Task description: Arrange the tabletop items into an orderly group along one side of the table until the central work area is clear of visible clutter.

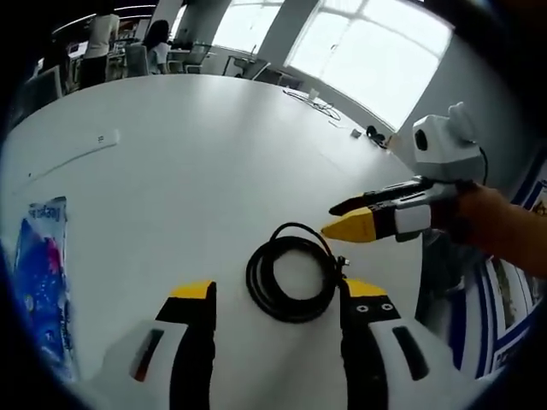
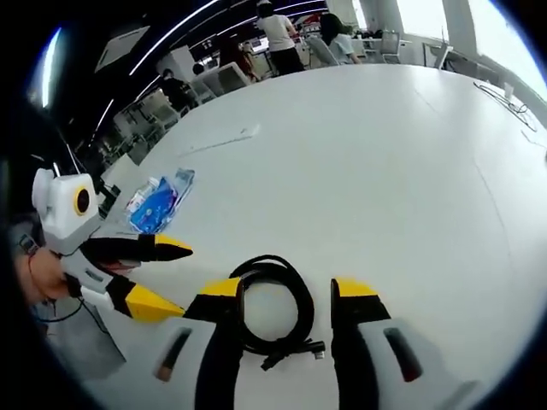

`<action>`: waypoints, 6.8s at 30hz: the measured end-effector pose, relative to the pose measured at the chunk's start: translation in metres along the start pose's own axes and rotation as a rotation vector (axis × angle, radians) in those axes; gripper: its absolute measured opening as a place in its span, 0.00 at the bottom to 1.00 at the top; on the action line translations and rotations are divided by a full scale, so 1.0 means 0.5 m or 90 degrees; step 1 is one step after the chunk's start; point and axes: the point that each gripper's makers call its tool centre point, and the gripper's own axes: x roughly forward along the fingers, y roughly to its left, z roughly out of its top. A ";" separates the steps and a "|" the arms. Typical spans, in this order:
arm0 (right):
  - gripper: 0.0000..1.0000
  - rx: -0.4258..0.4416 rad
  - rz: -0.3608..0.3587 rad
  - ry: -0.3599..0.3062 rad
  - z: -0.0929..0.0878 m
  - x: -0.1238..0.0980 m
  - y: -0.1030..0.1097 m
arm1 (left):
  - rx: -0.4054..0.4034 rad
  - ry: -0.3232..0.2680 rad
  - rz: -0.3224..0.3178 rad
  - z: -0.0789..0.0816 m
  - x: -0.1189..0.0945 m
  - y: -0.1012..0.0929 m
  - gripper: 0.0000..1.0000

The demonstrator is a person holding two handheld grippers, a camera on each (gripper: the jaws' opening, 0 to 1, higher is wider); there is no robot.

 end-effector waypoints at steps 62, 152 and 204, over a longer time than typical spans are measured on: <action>0.40 -0.233 0.179 -0.036 0.173 0.135 0.442 | -0.089 -0.192 0.161 -0.005 -0.456 0.264 0.66; 0.00 -0.379 0.271 0.104 0.157 0.412 0.500 | -0.218 -0.246 0.248 -0.092 -0.533 0.451 0.64; 0.00 -0.127 0.222 -0.120 0.258 0.133 0.398 | -0.111 -0.215 0.179 0.054 -0.410 0.303 0.55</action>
